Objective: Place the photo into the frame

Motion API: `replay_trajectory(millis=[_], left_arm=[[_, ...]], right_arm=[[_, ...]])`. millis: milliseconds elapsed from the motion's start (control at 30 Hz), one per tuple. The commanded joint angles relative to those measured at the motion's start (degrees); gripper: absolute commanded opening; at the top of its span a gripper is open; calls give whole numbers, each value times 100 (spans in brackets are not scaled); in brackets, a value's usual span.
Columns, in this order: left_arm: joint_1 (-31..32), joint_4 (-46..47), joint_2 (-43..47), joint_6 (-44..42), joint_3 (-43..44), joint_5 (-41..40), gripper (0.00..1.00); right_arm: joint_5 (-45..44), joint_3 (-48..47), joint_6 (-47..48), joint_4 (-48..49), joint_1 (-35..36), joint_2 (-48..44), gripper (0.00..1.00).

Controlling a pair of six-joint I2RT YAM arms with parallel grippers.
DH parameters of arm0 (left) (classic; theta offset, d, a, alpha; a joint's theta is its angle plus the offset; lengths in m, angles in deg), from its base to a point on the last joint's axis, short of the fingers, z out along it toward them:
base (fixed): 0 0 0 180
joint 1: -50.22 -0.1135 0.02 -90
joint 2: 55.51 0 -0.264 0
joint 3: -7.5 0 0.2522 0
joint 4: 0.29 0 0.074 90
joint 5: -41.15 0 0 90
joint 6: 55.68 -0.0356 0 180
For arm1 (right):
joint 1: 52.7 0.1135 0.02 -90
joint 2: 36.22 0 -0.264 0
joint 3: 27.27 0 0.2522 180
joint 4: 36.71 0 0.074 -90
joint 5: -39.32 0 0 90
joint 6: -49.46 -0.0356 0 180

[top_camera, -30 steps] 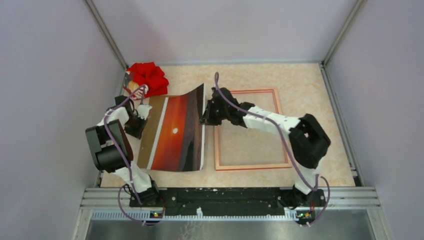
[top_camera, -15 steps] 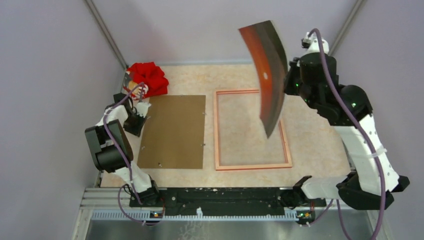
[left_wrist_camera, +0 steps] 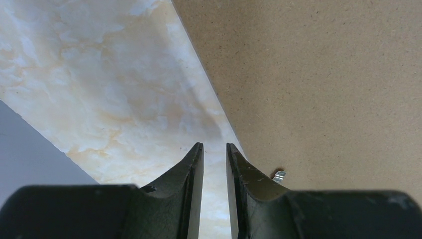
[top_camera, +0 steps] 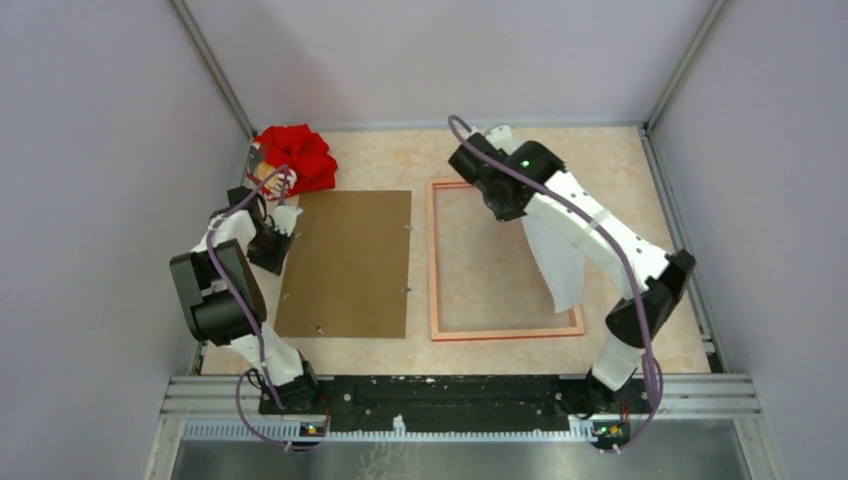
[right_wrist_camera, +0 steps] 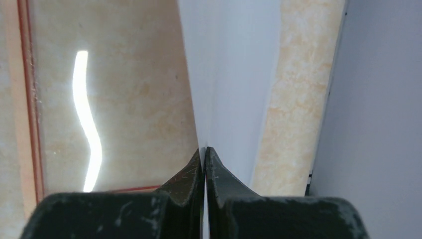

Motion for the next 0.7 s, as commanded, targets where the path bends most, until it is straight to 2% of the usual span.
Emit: replay_trajectory(millis=[0,200,367,467,667], left_arm=[[-18,-105,84,-5,231,123,31],[-13,-99,129,-19,216,176,31],[-14,-92,188,-45,183,236,31],[-21,-110,207,-52,187,264,31],[-11,-102,266,-91,152,308,31]], right_arm=[[83,172,-206,-141,120,219,0],[961,787,-528,969,122,250,0],[2005,754,-938,1678,111,585,0],[2363,635,-1307,1804,114,943,0],[2219,50,-2214,1251,116,1604,0]])
